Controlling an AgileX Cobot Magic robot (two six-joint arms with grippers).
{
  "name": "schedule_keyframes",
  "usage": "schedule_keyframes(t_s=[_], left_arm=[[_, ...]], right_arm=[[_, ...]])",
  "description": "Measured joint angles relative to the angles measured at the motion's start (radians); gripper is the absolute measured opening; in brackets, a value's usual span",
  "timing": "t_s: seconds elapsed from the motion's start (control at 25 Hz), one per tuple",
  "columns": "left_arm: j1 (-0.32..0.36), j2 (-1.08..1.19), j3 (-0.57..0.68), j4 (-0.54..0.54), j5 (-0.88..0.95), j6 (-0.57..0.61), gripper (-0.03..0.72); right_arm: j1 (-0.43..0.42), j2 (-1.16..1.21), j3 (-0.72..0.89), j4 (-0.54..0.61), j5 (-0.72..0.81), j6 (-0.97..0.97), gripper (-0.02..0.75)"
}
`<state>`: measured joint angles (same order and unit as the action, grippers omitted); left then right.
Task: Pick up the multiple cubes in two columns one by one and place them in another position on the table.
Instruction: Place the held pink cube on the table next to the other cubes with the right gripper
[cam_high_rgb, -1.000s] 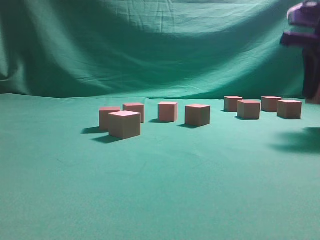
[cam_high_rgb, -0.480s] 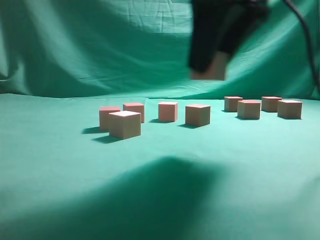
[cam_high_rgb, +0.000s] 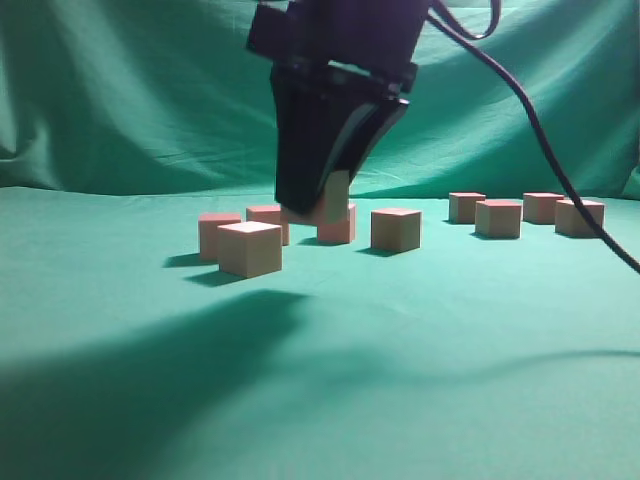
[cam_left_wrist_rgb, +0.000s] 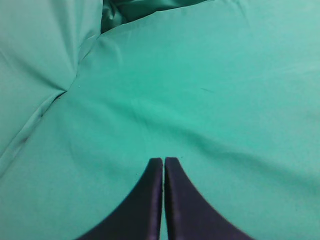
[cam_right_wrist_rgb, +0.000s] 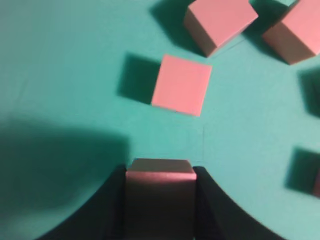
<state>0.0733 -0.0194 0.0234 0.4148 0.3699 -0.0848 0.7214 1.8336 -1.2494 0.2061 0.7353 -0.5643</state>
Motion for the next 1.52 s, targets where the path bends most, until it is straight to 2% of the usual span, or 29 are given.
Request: schedule_keyframes(t_s=[0.28, 1.04, 1.12, 1.28, 1.32, 1.44, 1.48, 1.52], left_arm=[[0.0, 0.0, 0.0, 0.0, 0.0, 0.0, 0.0], [0.0, 0.0, 0.0, 0.0, 0.0, 0.0, 0.0], [0.0, 0.0, 0.0, 0.0, 0.0, 0.0, 0.0], [0.0, 0.0, 0.0, 0.0, 0.0, 0.0, 0.0], [0.0, 0.0, 0.0, 0.0, 0.0, 0.0, 0.0], [0.0, 0.0, 0.0, 0.0, 0.0, 0.0, 0.0], [0.0, 0.0, 0.0, 0.0, 0.0, 0.0, 0.0], [0.0, 0.0, 0.0, 0.0, 0.0, 0.0, 0.0]], right_arm=[[0.0, 0.09, -0.086, -0.046, 0.025, 0.0, 0.263], [0.0, 0.151, -0.094, -0.05, 0.017, -0.001, 0.263], [0.0, 0.152, -0.1, -0.05, 0.054, 0.012, 0.403], [0.0, 0.152, -0.166, -0.052, 0.166, 0.034, 0.613], [0.0, 0.152, -0.196, -0.052, 0.206, 0.036, 0.639], [0.0, 0.152, -0.298, -0.059, 0.356, 0.05, 0.635], [0.0, 0.152, -0.344, -0.067, 0.414, 0.058, 0.678], [0.0, 0.152, -0.375, -0.078, 0.444, 0.061, 0.661]])
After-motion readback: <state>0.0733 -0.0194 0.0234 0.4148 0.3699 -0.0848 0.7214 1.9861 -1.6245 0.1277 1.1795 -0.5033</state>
